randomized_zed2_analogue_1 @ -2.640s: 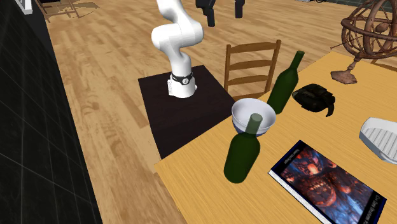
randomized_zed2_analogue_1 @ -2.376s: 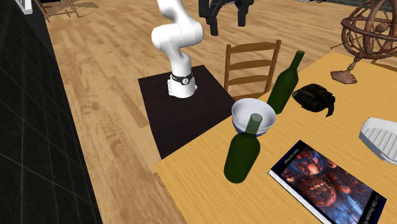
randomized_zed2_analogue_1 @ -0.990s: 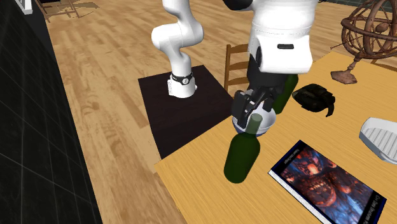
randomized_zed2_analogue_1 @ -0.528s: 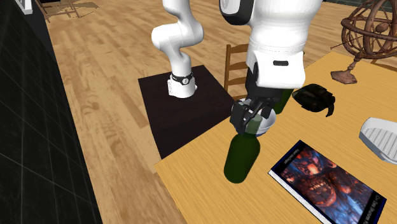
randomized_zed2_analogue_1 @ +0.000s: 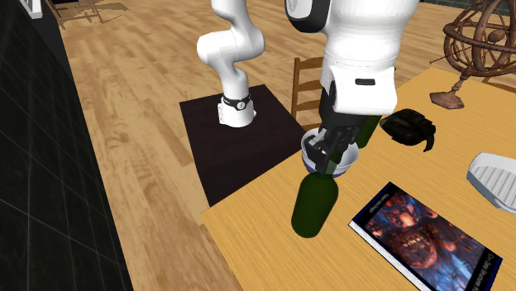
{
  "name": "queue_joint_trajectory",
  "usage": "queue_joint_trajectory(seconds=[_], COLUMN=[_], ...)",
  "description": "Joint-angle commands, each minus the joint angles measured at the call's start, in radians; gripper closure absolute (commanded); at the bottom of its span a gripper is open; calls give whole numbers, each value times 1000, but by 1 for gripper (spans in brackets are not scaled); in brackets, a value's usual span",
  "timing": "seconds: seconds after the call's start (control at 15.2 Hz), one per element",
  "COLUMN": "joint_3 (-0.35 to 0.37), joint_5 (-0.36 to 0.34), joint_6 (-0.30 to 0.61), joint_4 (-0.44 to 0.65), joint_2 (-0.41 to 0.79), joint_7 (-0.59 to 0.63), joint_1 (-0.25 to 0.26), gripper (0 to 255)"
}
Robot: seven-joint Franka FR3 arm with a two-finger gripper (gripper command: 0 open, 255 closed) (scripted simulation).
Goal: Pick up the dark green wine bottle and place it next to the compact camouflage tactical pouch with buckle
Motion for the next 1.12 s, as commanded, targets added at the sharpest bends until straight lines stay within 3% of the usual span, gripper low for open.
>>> queue_joint_trajectory(seconds=[0.0, 0.33, 1.06], joint_3=[0, 0, 0], joint_5=[0, 0, -1], joint_6=[0, 0, -144], joint_4=[0, 0, 116], joint_2=[0, 0, -27], joint_7=[0, 0, 2], joint_1=[0, 0, 0], gripper=[255, 255, 255])
